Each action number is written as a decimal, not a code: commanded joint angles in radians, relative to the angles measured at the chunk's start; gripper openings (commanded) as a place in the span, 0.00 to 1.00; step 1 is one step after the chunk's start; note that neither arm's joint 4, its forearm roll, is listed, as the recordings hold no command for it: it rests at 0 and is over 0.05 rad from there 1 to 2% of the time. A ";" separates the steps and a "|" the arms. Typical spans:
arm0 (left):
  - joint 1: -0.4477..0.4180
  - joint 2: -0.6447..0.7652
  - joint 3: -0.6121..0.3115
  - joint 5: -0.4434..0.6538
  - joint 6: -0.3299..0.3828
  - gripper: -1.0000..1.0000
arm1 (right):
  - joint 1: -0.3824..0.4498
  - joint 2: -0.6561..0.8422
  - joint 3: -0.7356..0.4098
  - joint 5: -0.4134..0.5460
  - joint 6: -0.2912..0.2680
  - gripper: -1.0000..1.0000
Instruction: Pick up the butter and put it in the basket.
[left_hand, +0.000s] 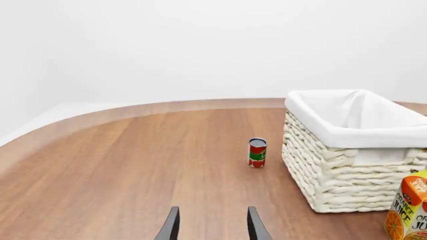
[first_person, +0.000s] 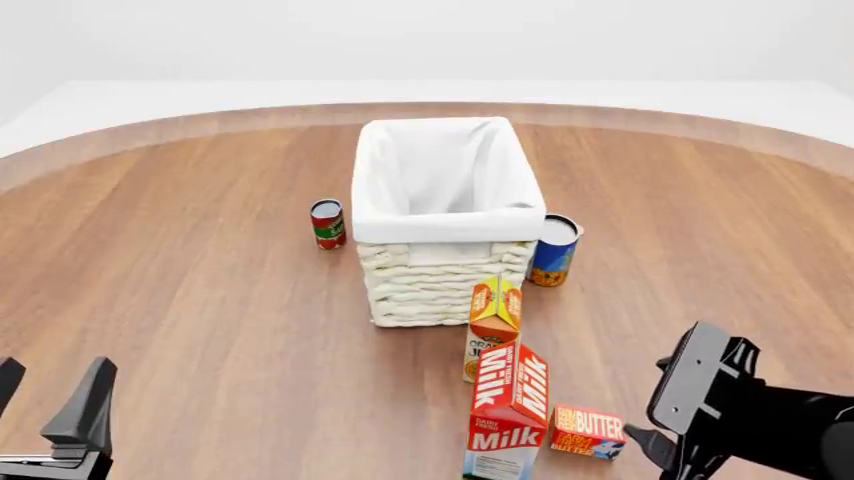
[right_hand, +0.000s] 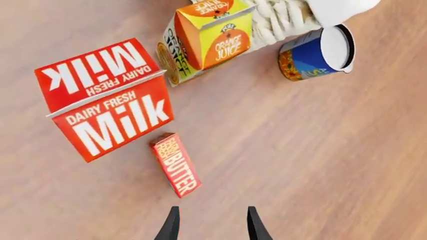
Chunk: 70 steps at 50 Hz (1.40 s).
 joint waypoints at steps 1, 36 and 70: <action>0.000 0.000 0.000 0.000 0.000 1.00 | 0.034 0.021 0.003 0.015 -0.016 1.00; 0.000 0.000 0.000 0.000 0.000 1.00 | 0.090 0.226 0.061 -0.200 -0.013 1.00; 0.000 0.000 0.000 0.000 0.000 1.00 | 0.088 0.318 0.079 -0.303 -0.002 1.00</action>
